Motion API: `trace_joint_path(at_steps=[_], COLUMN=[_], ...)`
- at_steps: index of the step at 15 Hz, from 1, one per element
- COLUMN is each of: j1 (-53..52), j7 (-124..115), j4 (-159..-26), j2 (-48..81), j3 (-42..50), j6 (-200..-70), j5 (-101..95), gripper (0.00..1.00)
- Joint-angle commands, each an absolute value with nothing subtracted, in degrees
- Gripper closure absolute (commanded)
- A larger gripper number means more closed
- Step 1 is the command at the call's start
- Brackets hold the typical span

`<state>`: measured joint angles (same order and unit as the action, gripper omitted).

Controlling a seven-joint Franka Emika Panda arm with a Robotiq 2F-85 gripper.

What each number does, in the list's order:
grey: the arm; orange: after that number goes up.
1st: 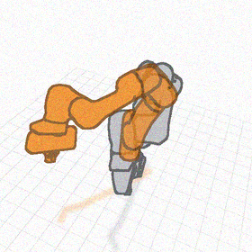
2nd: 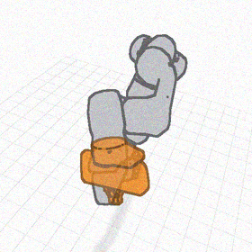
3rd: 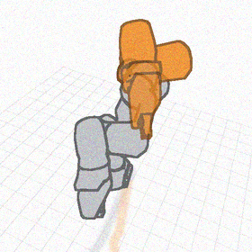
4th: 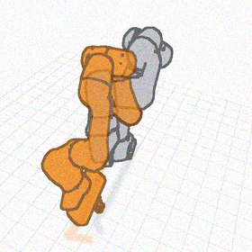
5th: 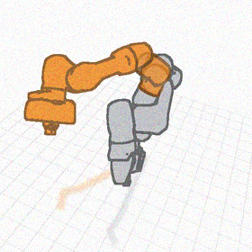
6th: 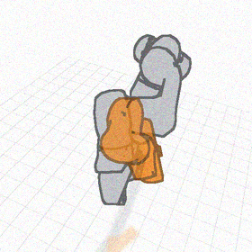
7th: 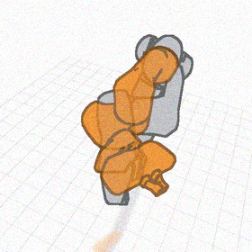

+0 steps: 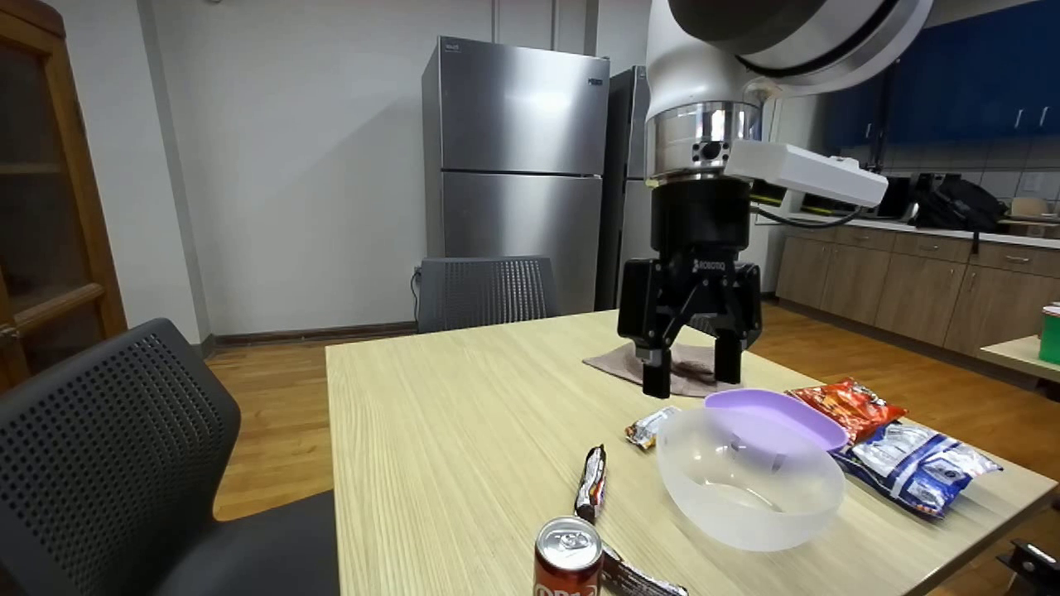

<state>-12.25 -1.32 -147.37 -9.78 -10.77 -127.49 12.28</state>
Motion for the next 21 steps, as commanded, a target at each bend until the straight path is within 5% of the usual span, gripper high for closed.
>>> trace_joint_path(at_steps=[1, 21], j1=[-12.2, -14.0], j7=[-1.3, -6.5], j4=[-147.3, -146.4], j2=[-9.8, 6.0], j3=[-10.8, -12.9], j6=[-127.3, -140.4], j5=[12.3, 0.9], gripper=[0.00, 0.00])
